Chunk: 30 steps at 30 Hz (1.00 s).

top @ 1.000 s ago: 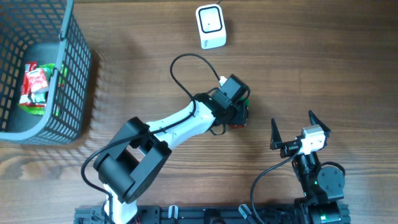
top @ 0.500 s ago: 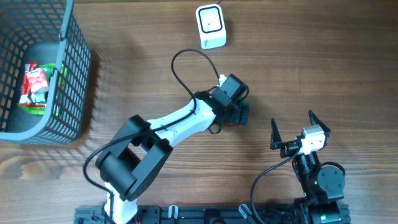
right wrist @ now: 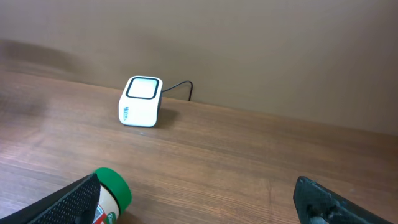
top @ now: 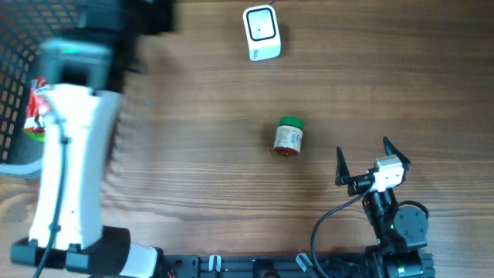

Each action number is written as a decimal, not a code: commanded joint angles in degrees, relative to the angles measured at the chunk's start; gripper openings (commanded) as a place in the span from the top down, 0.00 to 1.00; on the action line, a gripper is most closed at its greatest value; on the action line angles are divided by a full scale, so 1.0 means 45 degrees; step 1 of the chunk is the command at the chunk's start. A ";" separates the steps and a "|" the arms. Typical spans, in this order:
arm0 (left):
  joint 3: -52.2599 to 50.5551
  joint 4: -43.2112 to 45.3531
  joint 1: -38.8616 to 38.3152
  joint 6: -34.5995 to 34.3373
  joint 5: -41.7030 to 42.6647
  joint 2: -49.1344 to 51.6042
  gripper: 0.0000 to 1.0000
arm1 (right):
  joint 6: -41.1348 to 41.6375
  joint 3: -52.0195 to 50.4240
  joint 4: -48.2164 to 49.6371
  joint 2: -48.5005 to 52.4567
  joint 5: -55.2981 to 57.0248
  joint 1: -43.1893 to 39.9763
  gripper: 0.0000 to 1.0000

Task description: Scan the item barcode

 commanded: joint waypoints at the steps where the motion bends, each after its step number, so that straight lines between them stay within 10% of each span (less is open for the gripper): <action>1: 0.0374 -0.0044 0.3730 0.1690 -0.0588 -0.0049 0.00 | -0.0112 -0.0015 0.0034 -0.0092 -0.0155 -0.0029 0.00; 9: 0.0350 -0.2851 0.9258 0.1991 0.2521 0.3138 0.00 | -0.0117 -0.0015 0.0034 -0.0092 -0.0155 -0.0029 0.00; 16: 0.0350 -0.3026 0.9656 0.4673 0.4624 0.6203 0.00 | -0.0117 -0.0015 0.0034 -0.0092 -0.0151 -0.0029 0.00; 30: 0.0350 -0.1248 1.0588 0.5095 0.5989 0.8364 0.00 | -0.0117 -0.0015 0.0034 -0.0092 -0.0151 -0.0029 0.00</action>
